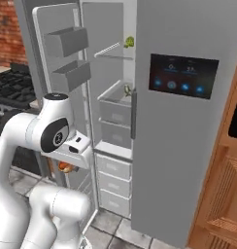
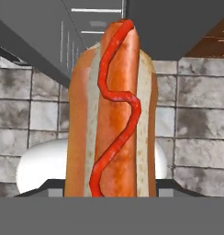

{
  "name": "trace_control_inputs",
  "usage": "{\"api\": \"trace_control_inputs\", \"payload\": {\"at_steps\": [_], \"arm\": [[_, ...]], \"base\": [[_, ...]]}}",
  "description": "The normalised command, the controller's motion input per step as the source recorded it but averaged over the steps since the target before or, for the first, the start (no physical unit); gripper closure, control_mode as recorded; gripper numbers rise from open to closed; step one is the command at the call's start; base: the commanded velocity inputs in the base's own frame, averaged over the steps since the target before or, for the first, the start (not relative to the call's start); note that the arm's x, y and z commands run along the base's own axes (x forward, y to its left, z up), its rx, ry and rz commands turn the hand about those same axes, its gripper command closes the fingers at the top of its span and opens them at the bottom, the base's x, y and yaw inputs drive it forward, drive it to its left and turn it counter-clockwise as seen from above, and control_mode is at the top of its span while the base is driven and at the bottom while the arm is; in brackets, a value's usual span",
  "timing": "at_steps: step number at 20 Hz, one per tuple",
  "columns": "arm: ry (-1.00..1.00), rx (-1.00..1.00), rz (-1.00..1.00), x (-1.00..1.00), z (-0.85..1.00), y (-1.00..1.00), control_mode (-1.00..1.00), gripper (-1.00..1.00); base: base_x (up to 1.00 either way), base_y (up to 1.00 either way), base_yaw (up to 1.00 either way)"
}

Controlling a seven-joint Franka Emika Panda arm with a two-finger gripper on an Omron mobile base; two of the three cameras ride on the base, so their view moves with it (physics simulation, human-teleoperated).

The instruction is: Store the hot dog in the freezer for long-term storage. Close the freezer door after placing the cooked food.

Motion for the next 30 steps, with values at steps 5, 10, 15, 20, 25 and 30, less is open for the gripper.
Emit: {"api": "trace_control_inputs", "payload": {"at_steps": [5,10,15,20,25,30], "arm": [[0.0,0.0,0.0,0.0,0.0,0.0,1.0,1.0],[0.0,0.0,0.0,0.0,0.0,0.0,1.0,1.0],[0.0,0.0,0.0,0.0,0.0,0.0,1.0,1.0],[0.0,0.0,0.0,0.0,0.0,0.0,1.0,1.0],[0.0,0.0,0.0,0.0,0.0,0.0,1.0,1.0],[0.0,0.0,0.0,0.0,0.0,0.0,1.0,1.0]], "base": [[0.42,-0.27,0.51],[0.19,-0.3,0.18],[0.39,-0.47,0.06],[0.46,-0.25,0.02],[0.03,-0.18,-0.06],[0.02,-0.01,-0.12]]}}
